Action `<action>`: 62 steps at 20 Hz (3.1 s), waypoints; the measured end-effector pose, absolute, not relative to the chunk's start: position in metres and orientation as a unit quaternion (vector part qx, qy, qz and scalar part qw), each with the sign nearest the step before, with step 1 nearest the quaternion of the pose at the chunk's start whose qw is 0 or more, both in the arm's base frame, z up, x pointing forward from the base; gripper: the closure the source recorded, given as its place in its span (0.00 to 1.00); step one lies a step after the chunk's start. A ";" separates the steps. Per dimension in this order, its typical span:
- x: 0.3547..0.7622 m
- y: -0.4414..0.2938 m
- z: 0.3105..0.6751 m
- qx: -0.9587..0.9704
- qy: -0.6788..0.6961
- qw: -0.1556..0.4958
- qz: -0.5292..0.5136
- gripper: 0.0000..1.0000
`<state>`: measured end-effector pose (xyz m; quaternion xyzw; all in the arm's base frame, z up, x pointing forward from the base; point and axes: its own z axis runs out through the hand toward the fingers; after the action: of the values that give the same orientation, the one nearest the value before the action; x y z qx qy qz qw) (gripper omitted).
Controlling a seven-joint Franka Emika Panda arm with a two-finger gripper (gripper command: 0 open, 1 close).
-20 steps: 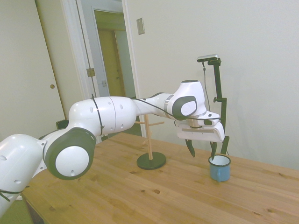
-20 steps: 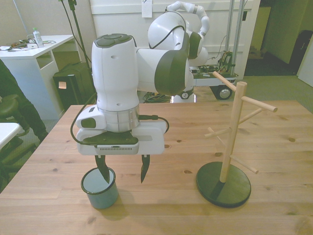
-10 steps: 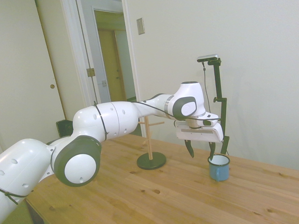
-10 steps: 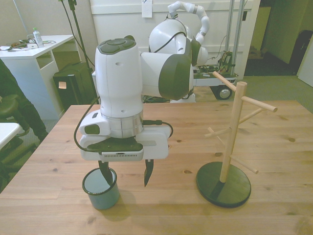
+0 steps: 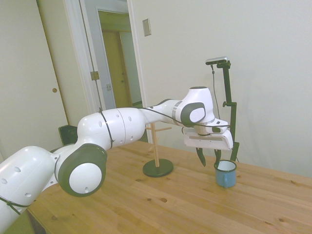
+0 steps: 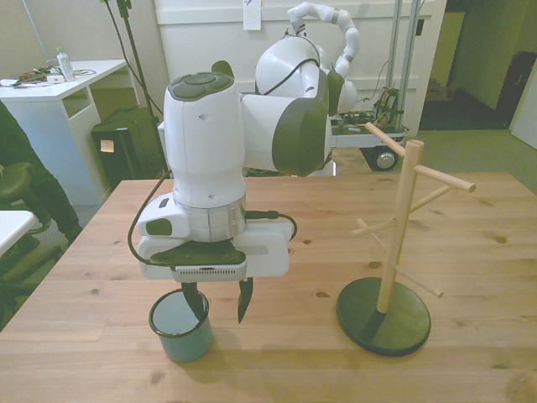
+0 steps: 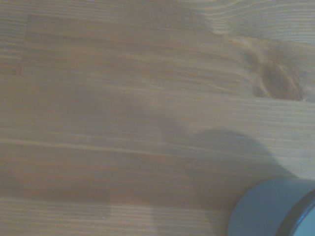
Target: Hang the mug
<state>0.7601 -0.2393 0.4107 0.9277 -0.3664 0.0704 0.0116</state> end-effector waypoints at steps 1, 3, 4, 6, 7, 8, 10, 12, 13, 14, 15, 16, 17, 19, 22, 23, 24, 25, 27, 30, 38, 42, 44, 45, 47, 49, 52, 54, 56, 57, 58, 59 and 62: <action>0.760 -0.240 0.410 0.927 -0.367 0.012 0.070 1.00; 0.760 -0.241 0.409 0.927 -0.368 0.012 0.069 1.00; 0.760 -0.241 0.407 0.927 -0.369 0.012 0.068 1.00; 0.760 -0.242 0.404 0.927 -0.370 0.012 0.066 1.00; 0.760 -0.242 0.403 0.926 -0.370 0.012 0.065 1.00; 0.760 -0.242 0.402 0.926 -0.371 0.012 0.065 1.00; 0.760 -0.242 0.402 0.926 -0.371 0.012 0.065 1.00; 0.760 -0.242 0.403 0.926 -0.371 0.012 0.065 1.00; 0.760 -0.242 0.403 0.926 -0.371 0.012 0.065 1.00; 0.760 -0.242 0.402 0.926 -0.371 0.012 0.065 1.00; 0.760 -0.242 0.403 0.926 -0.371 0.012 0.065 1.00; 0.760 -0.242 0.402 0.926 -0.371 0.012 0.065 1.00; 0.760 -0.243 0.403 0.926 -0.371 0.012 0.065 1.00; 0.759 -0.244 0.403 0.926 -0.372 0.012 0.066 1.00; 0.757 -0.249 0.412 0.924 -0.375 0.013 0.071 1.00; 0.755 -0.251 0.420 0.924 -0.376 0.013 0.075 1.00; 0.753 -0.253 0.428 0.923 -0.376 0.013 0.079 1.00; 0.750 -0.254 0.438 0.923 -0.376 0.014 0.084 1.00; 0.743 -0.256 0.463 0.922 -0.375 0.016 0.094 1.00; 0.725 -0.251 0.516 0.924 -0.365 0.017 0.116 1.00; 0.664 -0.210 0.624 0.926 -0.335 0.017 0.175 1.00; 0.628 -0.203 0.646 0.922 -0.334 0.010 0.193 1.00; 0.606 -0.201 0.655 0.921 -0.334 0.008 0.200 1.00; 0.595 -0.200 0.659 0.921 -0.333 0.009 0.203 1.00; 0.571 -0.196 0.662 0.922 -0.329 0.014 0.205 1.00; 0.548 -0.188 0.662 0.926 -0.316 0.016 0.204 1.00; 0.517 -0.167 0.657 0.934 -0.292 0.027 0.203 1.00; 0.497 -0.145 0.650 0.939 -0.274 0.032 0.203 1.00; 0.478 -0.119 0.640 0.943 -0.260 0.035 0.205 1.00; 0.468 -0.104 0.634 0.944 -0.256 0.037 0.205 1.00; 0.458 -0.089 0.626 0.945 -0.254 0.037 0.205 1.00; 0.449 -0.076 0.617 0.945 -0.251 0.038 0.206 1.00; 0.422 -0.045 0.584 0.945 -0.249 0.040 0.209 1.00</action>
<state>0.4216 -0.0449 0.5836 0.9448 -0.2487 0.2094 0.0398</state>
